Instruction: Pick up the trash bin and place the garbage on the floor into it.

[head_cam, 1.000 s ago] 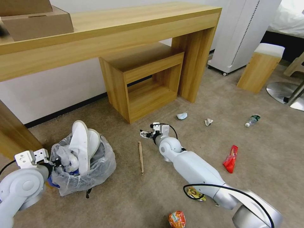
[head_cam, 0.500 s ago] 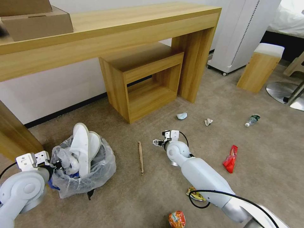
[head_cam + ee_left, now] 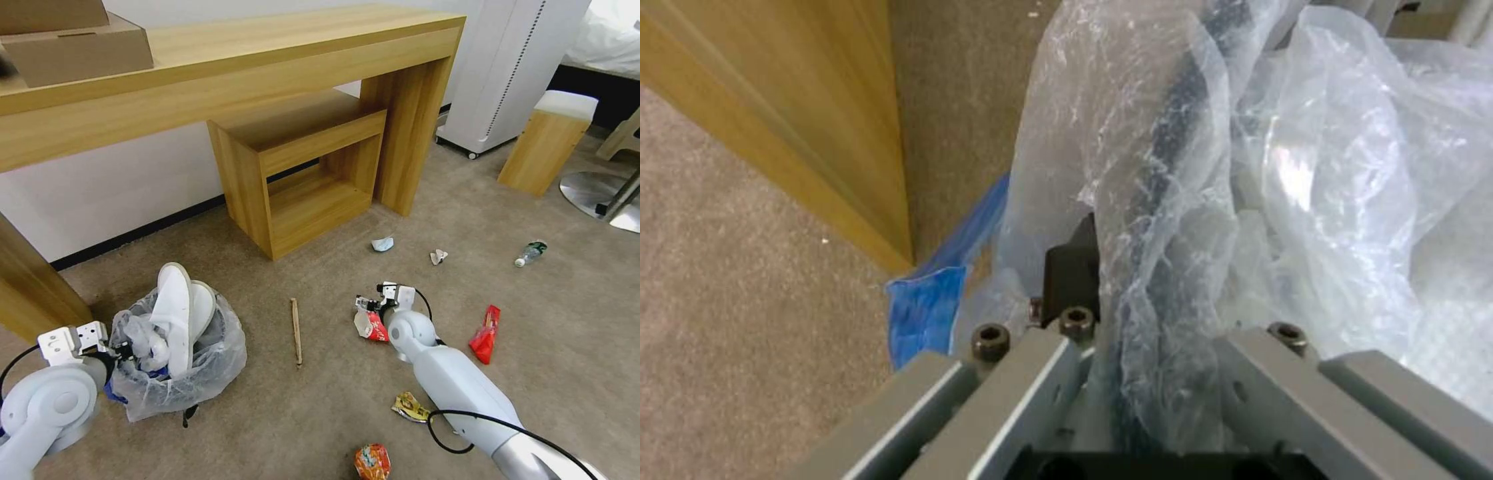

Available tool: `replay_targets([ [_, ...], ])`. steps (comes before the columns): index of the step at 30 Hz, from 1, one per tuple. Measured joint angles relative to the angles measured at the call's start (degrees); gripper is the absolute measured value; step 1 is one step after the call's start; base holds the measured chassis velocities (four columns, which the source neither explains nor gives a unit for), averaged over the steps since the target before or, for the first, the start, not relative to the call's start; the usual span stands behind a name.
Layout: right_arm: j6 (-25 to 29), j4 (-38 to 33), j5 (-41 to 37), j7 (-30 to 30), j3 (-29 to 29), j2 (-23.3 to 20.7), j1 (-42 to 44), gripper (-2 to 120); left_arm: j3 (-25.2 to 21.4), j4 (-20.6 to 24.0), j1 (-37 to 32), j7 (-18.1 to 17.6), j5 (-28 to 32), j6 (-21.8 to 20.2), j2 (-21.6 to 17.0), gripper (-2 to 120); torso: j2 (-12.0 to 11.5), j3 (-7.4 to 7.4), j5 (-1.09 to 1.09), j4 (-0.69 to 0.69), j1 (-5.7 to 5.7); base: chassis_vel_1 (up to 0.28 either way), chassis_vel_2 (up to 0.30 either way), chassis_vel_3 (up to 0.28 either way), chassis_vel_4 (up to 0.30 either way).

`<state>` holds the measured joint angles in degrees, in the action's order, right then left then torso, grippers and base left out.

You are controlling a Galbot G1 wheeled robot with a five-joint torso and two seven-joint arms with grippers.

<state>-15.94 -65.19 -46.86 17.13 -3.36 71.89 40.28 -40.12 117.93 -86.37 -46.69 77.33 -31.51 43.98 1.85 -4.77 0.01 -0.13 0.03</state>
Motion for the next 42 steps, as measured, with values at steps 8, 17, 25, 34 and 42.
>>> replay_targets([
  [8,2.1,3.7,2.4,0.7,-2.9,2.1,-0.1,100,-0.2,0.5,-0.9,0.6,-0.9,0.0,0.8,0,0.0,0.00,0.00,0.01,0.00,0.000,0.000,0.000,0.000],
  [17,2.7,5.7,2.7,2.6,-3.4,2.5,0.0,100,-0.2,0.1,-1.1,1.3,-1.7,0.0,1.0,0,0.0,0.00,-0.01,0.01,0.00,0.000,0.000,0.000,0.000],
  [25,5.2,9.8,3.1,2.8,-4.5,3.6,-0.5,100,0.6,-0.6,-0.4,2.2,-2.3,0.1,0.9,0,0.0,0.00,-0.01,-0.01,0.00,0.000,0.000,0.000,0.000],
  [34,7.6,14.2,3.6,2.4,-6.6,5.7,-1.9,100,1.2,-0.9,-0.2,2.8,-3.0,0.2,0.9,0,0.0,0.00,-0.01,-0.01,0.00,0.000,0.000,0.000,0.000],
  [42,9.1,18.6,6.3,3.0,-9.0,8.2,-3.7,100,1.4,-0.9,-0.2,3.5,-4.0,0.5,1.0,0,0.0,-0.01,-0.01,0.00,0.00,0.000,0.000,0.000,0.000],
])
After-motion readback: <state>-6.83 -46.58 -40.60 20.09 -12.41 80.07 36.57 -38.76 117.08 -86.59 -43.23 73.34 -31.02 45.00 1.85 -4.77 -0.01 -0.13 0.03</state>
